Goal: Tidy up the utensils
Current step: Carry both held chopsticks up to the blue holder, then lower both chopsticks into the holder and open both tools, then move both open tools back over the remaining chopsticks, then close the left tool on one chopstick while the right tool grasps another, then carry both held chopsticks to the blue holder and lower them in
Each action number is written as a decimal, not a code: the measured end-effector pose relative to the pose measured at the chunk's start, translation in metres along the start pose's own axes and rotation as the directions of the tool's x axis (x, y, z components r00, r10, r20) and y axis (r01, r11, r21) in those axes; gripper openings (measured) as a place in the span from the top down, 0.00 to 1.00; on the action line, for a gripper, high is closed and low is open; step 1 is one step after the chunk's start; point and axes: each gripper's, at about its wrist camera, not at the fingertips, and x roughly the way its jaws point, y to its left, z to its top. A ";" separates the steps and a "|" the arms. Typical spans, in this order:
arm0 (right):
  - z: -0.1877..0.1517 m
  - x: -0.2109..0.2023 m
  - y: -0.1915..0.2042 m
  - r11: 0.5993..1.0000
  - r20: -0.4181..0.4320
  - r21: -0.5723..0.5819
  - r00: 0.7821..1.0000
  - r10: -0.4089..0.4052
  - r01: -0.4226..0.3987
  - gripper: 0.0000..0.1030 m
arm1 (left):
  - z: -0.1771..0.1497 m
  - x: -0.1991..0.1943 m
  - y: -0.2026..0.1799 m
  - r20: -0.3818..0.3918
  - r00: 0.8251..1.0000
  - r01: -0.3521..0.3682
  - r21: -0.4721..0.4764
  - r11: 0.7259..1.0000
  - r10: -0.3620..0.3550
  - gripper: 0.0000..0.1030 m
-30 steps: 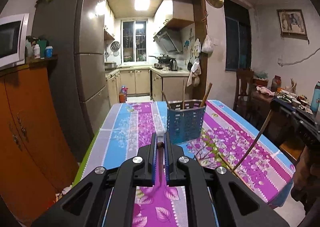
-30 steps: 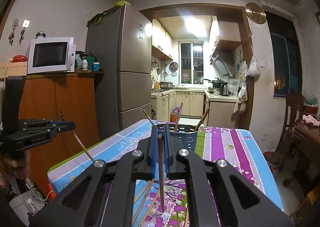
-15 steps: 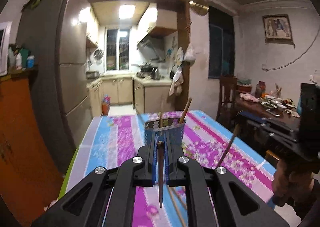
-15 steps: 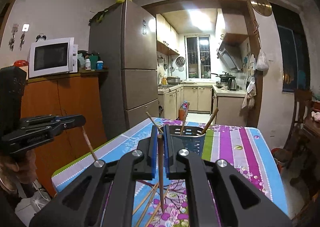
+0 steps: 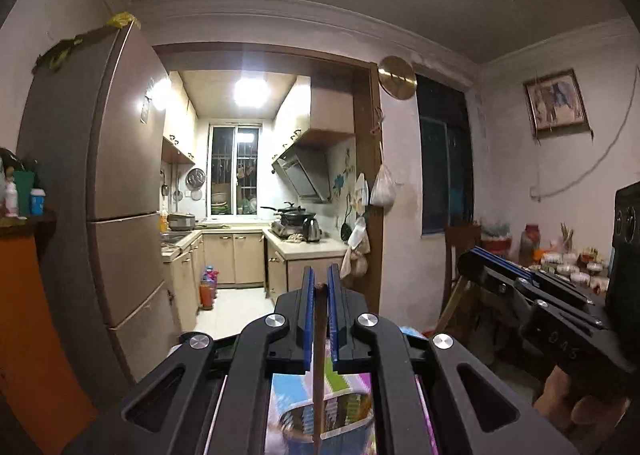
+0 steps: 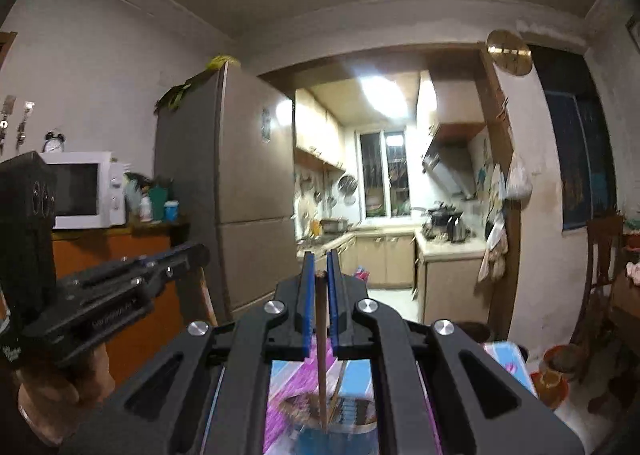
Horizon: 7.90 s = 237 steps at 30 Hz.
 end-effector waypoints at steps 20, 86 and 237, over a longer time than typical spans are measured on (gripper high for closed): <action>-0.082 0.103 -0.049 0.991 -0.161 0.130 0.987 -0.006 0.027 0.95 | -0.068 0.105 0.016 -0.041 0.999 -0.028 -0.008 1.000 0.027 0.93; -0.307 -0.162 0.115 0.996 -0.626 -0.054 0.779 0.025 -0.075 0.85 | -0.348 -0.210 -0.076 -0.444 0.895 0.099 0.269 0.958 0.032 0.56; -0.078 -0.055 0.017 0.999 -0.186 -0.009 0.982 0.040 -0.042 0.95 | -0.079 -0.086 -0.023 -0.148 0.977 -0.136 0.138 0.981 0.156 0.93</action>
